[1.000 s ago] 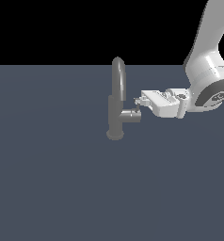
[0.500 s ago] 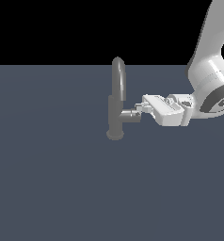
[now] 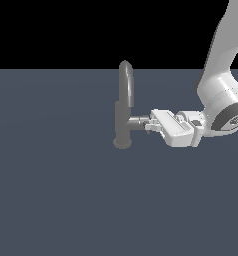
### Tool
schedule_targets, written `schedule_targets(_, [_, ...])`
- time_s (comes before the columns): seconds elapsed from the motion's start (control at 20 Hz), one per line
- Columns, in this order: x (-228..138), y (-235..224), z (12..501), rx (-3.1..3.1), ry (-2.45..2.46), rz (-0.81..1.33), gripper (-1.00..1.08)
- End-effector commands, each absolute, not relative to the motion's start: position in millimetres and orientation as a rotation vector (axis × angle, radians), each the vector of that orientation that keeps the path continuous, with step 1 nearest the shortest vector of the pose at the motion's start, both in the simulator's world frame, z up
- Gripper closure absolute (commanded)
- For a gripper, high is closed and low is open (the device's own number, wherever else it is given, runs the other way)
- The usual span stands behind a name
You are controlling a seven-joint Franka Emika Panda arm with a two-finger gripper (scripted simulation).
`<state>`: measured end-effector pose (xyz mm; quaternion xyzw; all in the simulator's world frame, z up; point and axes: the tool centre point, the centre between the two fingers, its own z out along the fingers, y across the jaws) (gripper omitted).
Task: Turn on the faucet by rotating a designated handle.
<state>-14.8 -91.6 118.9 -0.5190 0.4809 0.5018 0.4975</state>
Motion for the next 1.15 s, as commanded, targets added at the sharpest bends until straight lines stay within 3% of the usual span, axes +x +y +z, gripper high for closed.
schedule_targets(0.0, [-28.7,-94.0,86.0,-1.234,1.194,1.236,1.08])
schedule_targets(0.1, [-16.9,-91.8,111.1,-1.257,1.161,1.214,1.08])
schedule_targets(1.1, [2.5,-92.8,44.8,-1.235,1.192,1.235,1.08])
